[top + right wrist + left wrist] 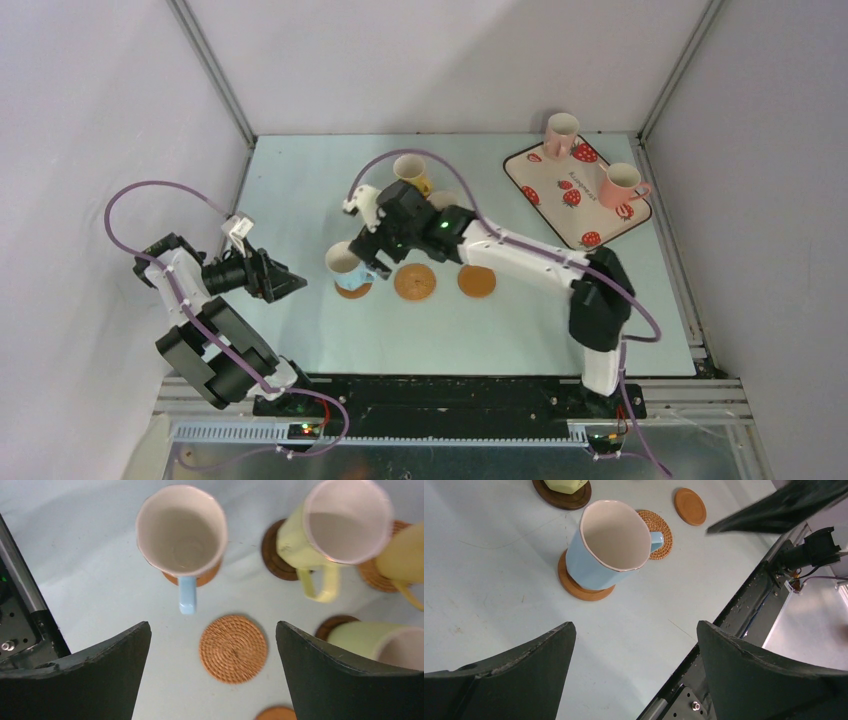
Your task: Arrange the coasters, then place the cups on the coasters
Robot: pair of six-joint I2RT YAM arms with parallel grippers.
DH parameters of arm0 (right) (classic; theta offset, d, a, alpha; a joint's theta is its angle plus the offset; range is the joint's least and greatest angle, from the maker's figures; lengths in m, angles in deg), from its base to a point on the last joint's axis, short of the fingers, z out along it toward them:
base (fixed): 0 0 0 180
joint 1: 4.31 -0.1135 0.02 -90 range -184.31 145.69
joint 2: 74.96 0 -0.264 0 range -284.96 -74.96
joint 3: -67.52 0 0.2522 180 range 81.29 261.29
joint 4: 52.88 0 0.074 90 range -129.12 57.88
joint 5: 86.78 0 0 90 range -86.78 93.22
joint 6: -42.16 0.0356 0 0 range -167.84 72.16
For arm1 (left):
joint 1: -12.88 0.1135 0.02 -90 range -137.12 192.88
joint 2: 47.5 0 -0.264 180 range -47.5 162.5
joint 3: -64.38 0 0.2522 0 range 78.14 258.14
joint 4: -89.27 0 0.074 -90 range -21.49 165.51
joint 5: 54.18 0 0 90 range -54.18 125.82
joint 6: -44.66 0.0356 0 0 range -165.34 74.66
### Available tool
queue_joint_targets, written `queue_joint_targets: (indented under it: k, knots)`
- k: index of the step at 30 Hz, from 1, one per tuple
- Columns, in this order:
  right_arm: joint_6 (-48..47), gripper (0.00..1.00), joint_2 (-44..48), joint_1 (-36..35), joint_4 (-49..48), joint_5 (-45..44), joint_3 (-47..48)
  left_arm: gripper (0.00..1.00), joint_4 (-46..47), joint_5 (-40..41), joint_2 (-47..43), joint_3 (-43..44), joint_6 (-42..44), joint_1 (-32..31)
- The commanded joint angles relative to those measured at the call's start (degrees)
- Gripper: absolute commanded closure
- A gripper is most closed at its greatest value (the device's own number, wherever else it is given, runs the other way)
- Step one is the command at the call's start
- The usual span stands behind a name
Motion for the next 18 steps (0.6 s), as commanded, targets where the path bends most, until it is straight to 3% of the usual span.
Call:
queue_joint_targets:
  k: [1,9,18]
  knots:
    - [-1.6,0.01,10.1,5.2,2.3,2.9,-2.8,0.02,-2.7,-2.2,-0.4,2.0,1.7,0.5]
    - [0.5,0.00,19.8,21.3,-1.0,6.7,-8.8,0.02,-2.7,-2.1,0.0,2.1,1.6,0.5]
    - [1.5,0.01,21.5,40.4,-5.6,-0.9,-14.2,0.02,-2.7,-2.2,-0.3,2.0,1.7,0.6]
